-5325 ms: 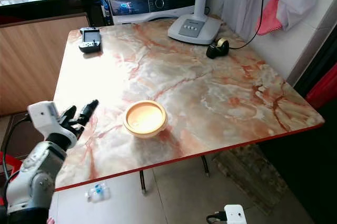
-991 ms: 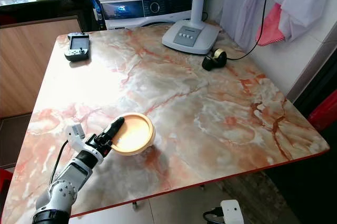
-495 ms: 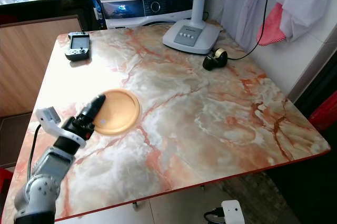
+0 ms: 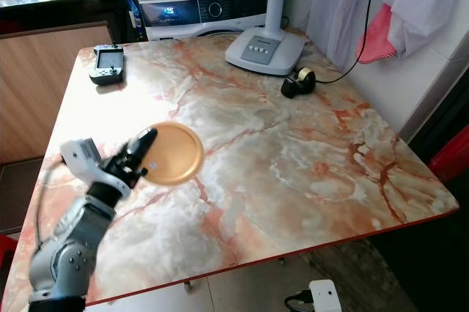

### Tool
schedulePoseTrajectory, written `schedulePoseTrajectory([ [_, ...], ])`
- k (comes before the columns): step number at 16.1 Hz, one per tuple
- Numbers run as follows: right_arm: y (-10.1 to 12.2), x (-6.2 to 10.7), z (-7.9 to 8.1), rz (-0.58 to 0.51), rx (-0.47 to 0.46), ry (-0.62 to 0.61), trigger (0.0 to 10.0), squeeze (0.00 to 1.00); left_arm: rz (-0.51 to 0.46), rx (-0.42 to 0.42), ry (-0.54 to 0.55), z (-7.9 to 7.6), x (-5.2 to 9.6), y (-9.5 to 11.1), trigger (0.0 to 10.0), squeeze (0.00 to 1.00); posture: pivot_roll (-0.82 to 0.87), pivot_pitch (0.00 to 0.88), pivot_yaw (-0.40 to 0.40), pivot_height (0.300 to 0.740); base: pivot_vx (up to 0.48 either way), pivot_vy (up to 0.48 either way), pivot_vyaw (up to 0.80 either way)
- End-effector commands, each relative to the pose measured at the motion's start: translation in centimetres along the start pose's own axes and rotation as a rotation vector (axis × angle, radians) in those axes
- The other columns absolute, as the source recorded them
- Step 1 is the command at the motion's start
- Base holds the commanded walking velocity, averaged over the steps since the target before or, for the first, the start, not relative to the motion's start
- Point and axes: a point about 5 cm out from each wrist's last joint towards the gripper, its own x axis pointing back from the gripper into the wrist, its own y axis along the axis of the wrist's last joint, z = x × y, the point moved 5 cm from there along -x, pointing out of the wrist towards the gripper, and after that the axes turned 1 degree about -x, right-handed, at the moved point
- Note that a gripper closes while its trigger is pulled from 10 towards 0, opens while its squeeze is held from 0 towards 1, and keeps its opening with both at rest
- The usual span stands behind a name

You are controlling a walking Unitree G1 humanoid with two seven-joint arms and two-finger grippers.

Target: Restocking fridge

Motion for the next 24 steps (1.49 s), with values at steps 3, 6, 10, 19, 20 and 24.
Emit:
schedulePoseTrajectory([
  [3, -0.6, 0.1, -0.2, 0.007, -0.011, -0.010, 10.0, 0.00, -0.043, -0.203, -0.008, -1.6, -0.8, 1.7, 10.0, 0.00, 0.07, 0.004, -0.025, 0.740, 0.000, 0.000, 0.00],
  [6, -0.9, 0.2, -0.1, 0.010, -0.020, -0.011, 10.0, 0.00, -0.026, -0.386, 0.038, -1.2, -0.5, 1.4, 10.0, 0.00, 0.06, 0.000, -0.008, 0.740, 0.000, 0.000, 0.00],
  [10, -1.1, 0.2, 0.1, 0.003, -0.055, -0.023, 10.0, 0.00, -0.092, -0.457, 0.129, -0.5, -0.6, 2.9, 10.0, 0.00, 0.04, 0.000, 0.009, 0.740, 0.000, 0.000, 0.00],
  [19, -1.0, 0.1, -0.2, 0.012, -0.070, -0.044, 10.0, 0.00, -0.058, -0.495, 0.096, -1.1, -1.0, 2.1, 10.0, 0.00, 0.03, 0.050, 0.007, 0.740, 0.000, 0.000, -0.26],
  [20, -1.0, 0.1, -0.3, 0.010, -0.073, -0.045, 10.0, 0.00, -0.063, -0.481, 0.090, -1.2, -0.9, 2.0, 10.0, 0.00, 0.02, 0.055, 0.007, 0.740, 0.000, 0.000, -0.77],
  [24, -1.0, 0.1, -0.3, 0.015, -0.075, -0.049, 10.0, 0.00, -0.081, -0.433, 0.046, -2.0, -0.9, 2.0, 10.0, 0.00, 0.02, 0.057, 0.008, 0.740, 0.000, 0.000, -0.77],
])
